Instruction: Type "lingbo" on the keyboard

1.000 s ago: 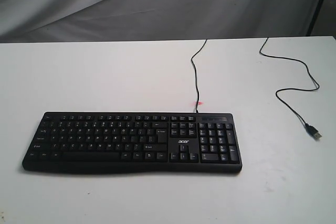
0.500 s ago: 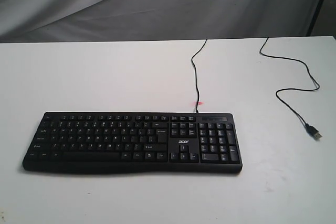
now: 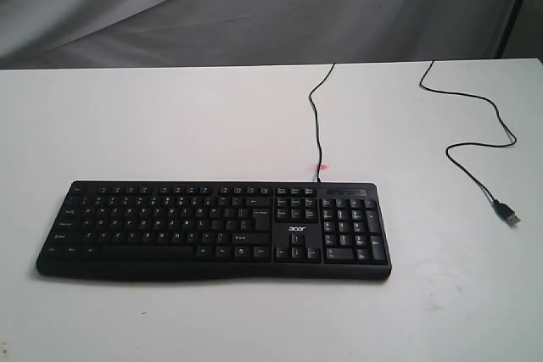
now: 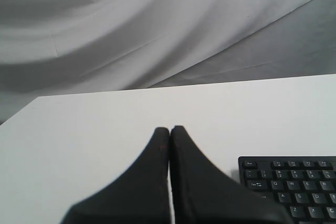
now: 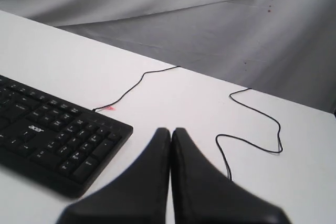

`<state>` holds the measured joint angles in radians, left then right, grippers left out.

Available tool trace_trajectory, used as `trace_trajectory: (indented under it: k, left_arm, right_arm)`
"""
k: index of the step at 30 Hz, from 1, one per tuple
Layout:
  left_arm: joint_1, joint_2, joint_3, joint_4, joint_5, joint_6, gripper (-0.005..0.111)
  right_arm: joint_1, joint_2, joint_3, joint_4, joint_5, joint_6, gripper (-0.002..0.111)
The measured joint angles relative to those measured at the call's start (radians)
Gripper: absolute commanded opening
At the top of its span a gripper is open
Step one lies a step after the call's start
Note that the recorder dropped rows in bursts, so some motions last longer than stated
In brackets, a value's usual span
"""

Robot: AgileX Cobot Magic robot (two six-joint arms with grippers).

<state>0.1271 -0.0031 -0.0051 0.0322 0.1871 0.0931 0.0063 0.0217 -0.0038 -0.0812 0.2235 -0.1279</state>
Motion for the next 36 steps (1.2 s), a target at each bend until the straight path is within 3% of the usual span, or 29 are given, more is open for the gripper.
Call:
trace_trajectory:
  k: [36]
  left_arm:
    - [0.0,0.0,0.0,0.0,0.0,0.0,0.001]
  right_arm:
    - [0.0,0.0,0.0,-0.002,0.039,0.0,0.0]
